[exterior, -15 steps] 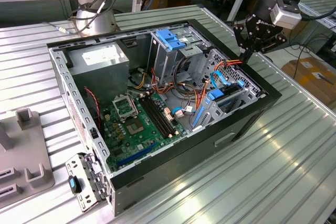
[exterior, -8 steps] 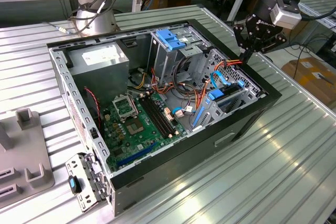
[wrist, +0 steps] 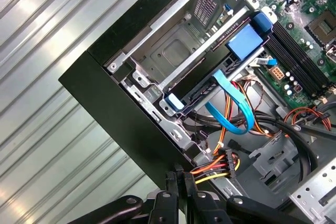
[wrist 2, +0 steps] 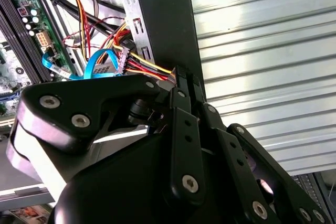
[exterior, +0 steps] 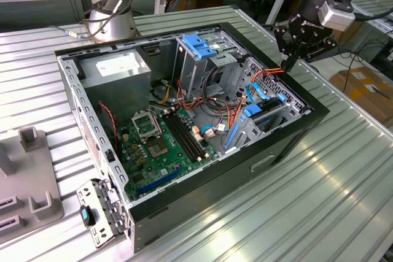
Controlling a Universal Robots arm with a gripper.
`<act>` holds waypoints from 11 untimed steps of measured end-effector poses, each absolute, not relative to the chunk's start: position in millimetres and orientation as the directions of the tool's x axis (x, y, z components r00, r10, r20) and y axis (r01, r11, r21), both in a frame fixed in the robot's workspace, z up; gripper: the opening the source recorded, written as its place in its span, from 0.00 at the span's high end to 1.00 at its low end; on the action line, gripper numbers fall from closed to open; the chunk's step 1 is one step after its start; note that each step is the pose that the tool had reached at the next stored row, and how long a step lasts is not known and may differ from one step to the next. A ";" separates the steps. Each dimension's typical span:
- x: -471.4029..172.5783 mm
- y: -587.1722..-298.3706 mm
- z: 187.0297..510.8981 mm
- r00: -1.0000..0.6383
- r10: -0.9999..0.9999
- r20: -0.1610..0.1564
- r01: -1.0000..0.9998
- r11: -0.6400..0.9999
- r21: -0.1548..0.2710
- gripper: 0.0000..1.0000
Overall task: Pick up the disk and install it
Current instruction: 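Insert the second disk wire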
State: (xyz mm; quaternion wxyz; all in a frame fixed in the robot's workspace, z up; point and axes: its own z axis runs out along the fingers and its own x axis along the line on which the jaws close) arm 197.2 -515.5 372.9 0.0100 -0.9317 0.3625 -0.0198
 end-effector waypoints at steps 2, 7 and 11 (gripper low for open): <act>197.1 -515.5 372.8 0.727 -0.686 0.030 -0.685 -0.728 -0.033 0.84; 197.0 -515.5 372.7 0.683 -0.730 0.030 -0.729 -0.684 -0.033 0.84; 196.0 -515.4 372.4 0.652 -0.758 0.030 -0.757 -0.653 -0.033 0.84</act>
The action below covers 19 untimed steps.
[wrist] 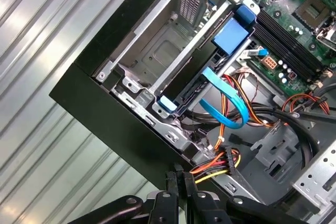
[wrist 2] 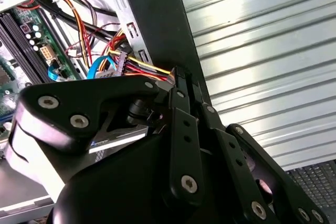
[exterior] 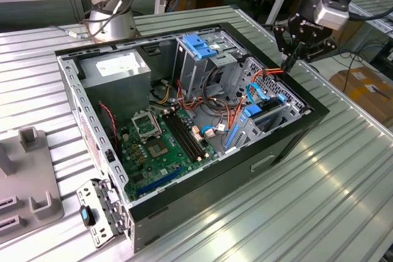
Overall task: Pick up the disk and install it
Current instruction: 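Insert the second disk wire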
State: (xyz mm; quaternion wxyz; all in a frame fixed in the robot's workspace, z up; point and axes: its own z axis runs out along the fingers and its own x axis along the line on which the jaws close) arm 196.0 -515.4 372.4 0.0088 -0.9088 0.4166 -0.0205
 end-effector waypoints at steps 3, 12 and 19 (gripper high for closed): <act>188.9 -515.5 372.0 0.650 -0.759 0.030 -0.758 -0.651 -0.033 0.84; 163.2 -515.5 371.0 0.645 -0.764 0.030 -0.763 -0.646 -0.034 0.84; 159.6 -515.5 370.5 0.571 -0.820 0.030 -0.820 -0.572 -0.034 0.84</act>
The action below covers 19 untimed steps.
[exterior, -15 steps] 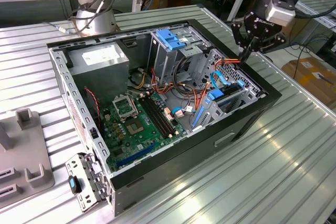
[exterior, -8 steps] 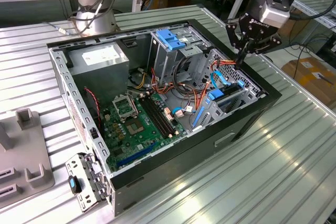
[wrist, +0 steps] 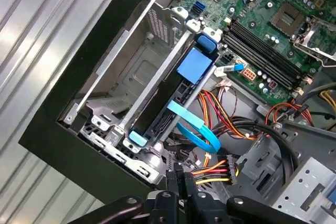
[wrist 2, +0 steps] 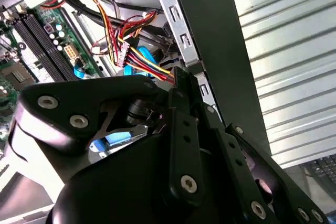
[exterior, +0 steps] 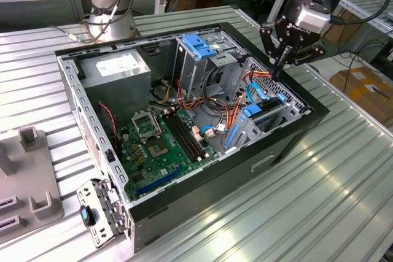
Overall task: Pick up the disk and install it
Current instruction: 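Insert the second disk wire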
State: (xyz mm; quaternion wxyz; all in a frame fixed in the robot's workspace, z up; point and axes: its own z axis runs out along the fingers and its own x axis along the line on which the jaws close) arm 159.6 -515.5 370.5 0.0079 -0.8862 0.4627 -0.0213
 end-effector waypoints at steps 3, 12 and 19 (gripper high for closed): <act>159.6 -515.6 370.2 0.510 -0.860 0.030 -0.859 -0.511 -0.034 0.84; 159.6 -515.5 369.4 0.338 -0.941 0.030 -0.940 -0.339 -0.034 0.84; 159.6 -515.5 368.7 0.187 -0.982 0.030 -0.982 -0.188 -0.034 0.84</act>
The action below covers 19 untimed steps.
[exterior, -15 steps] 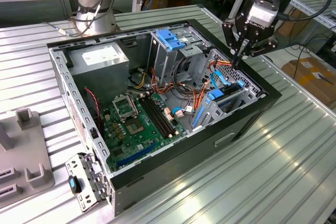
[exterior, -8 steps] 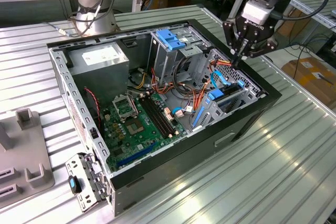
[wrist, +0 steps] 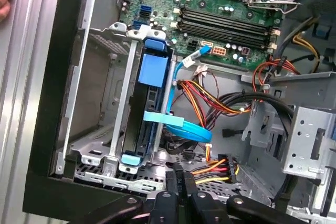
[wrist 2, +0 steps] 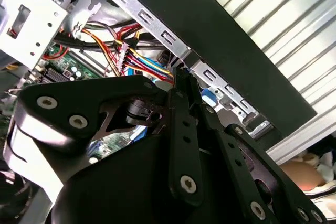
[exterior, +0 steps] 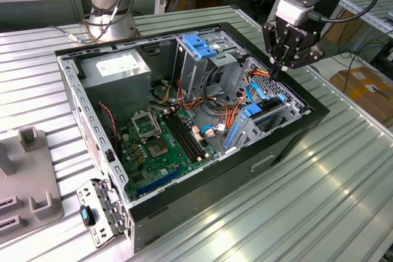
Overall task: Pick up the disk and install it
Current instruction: 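Insert the second disk wire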
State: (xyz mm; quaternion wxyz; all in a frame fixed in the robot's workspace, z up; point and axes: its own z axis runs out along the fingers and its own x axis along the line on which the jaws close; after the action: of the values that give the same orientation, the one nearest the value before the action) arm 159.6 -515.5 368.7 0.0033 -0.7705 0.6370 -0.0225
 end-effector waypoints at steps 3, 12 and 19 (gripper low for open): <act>159.6 -515.5 368.4 0.125 -0.992 0.030 -0.991 -0.126 -0.034 0.84; 159.4 -515.5 368.2 0.042 -0.999 0.030 -0.999 -0.043 -0.034 0.84; 154.6 -516.2 368.2 0.042 -0.999 0.030 -0.998 -0.043 -0.036 0.84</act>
State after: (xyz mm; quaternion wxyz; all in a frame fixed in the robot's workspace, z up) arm 154.6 -516.2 368.2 0.0024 -0.7217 0.6918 -0.0234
